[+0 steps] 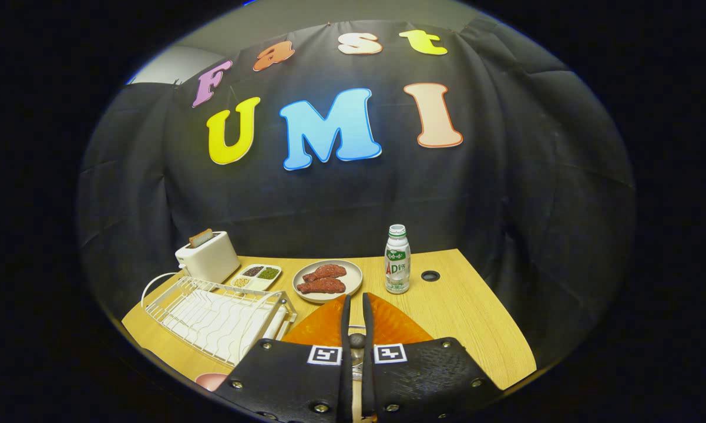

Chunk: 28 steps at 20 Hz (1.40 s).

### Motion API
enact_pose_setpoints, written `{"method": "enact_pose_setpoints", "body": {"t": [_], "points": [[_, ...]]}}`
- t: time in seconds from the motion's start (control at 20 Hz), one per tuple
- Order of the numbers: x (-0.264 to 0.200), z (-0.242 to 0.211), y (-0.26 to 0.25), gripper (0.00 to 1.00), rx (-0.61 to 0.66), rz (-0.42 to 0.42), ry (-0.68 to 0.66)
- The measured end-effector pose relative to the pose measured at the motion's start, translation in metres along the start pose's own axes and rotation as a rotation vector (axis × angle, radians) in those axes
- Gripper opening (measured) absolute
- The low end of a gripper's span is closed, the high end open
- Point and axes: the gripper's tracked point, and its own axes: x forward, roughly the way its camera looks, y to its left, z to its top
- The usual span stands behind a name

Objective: Take the plate from the dish rack, then take the spoon from the basket and place it into the plate.

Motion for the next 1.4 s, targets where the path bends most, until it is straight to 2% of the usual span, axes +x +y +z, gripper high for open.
{"method": "enact_pose_setpoints", "body": {"t": [0.45, 0.8, 1.05, 1.4], "points": [[-0.065, 0.033, 0.032, 0.06, -0.012, 0.014, -0.035], [-0.104, 0.0, 0.052, 0.06, -0.016, 0.017, 0.029], [-0.119, -0.031, 0.093, 0.06, -0.038, 0.086, 0.09], [-0.115, -0.057, 0.164, 0.06, -0.091, 0.203, 0.143]]}}
